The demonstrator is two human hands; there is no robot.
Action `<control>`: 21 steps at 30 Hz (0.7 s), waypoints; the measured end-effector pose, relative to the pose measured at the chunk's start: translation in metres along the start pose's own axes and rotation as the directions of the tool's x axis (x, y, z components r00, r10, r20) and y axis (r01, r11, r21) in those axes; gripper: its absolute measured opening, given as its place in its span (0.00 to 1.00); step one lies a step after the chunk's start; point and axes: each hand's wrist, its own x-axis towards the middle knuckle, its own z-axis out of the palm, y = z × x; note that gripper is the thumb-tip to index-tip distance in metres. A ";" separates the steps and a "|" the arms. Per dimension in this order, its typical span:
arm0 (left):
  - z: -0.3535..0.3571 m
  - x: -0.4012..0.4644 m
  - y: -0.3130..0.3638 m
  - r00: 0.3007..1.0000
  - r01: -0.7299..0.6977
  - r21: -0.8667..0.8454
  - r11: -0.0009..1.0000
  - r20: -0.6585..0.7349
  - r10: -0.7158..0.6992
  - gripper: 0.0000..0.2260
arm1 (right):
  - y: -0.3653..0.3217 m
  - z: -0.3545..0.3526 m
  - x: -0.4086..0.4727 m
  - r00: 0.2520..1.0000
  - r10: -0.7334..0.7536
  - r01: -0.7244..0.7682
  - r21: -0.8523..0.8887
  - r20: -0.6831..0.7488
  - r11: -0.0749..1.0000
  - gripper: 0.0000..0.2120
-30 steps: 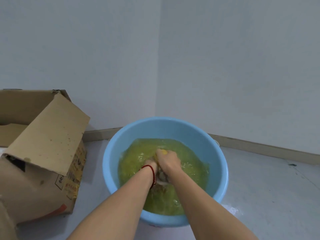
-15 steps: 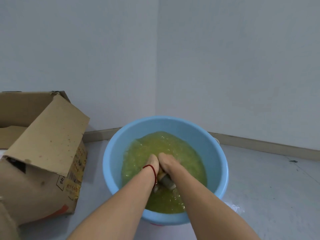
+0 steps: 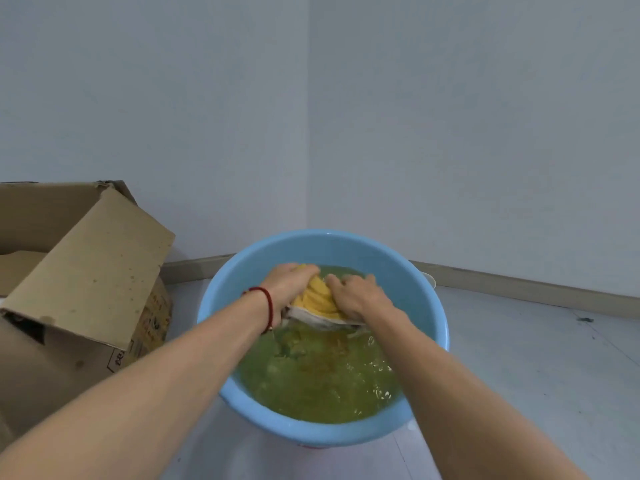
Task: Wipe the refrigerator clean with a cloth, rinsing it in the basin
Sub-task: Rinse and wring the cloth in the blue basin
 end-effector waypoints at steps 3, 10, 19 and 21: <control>-0.009 -0.010 0.043 0.983 -0.128 -0.061 0.990 0.125 0.135 0.05 | 0.019 -0.030 -0.010 0.997 -0.078 0.079 0.103 -0.013 0.992 0.23; -0.006 -0.037 0.098 0.953 -0.151 -0.107 0.983 0.248 0.173 0.05 | 0.005 -0.036 -0.043 0.848 -0.528 0.363 0.668 0.052 0.650 0.39; -0.062 -0.039 0.032 0.959 0.130 -0.282 0.951 0.279 -0.048 0.13 | -0.010 -0.054 -0.028 0.927 -0.341 0.362 0.618 -0.158 0.697 0.15; -0.057 -0.042 0.009 0.906 0.124 -0.097 0.988 0.417 -0.073 0.19 | -0.013 -0.069 -0.028 0.932 -0.351 0.316 0.674 -0.089 0.667 0.15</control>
